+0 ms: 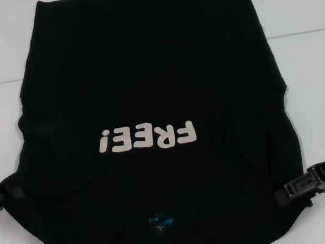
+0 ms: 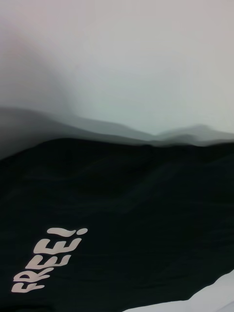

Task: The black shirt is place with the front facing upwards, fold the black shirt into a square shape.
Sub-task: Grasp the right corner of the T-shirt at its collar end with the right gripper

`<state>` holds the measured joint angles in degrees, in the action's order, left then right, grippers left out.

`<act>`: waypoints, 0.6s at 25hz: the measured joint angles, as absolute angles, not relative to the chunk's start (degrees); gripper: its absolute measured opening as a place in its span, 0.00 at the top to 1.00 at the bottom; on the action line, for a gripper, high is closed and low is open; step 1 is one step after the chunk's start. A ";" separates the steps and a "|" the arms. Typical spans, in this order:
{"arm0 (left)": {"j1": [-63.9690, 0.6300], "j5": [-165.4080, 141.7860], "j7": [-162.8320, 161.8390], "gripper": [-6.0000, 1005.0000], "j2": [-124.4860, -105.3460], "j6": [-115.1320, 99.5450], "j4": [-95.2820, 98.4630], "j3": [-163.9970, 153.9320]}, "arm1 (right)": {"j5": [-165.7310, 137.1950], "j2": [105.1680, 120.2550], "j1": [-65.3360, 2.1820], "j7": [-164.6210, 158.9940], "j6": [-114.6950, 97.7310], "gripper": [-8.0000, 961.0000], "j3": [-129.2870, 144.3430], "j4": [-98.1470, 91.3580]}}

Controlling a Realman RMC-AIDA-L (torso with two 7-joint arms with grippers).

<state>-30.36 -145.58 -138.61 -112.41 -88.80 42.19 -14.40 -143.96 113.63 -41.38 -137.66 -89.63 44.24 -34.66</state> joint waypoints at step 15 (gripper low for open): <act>-30.43 -144.82 -137.51 0.97 -112.24 -88.84 42.01 -13.69 | -144.40 114.25 -42.55 -138.03 -86.76 0.27 46.70 -34.78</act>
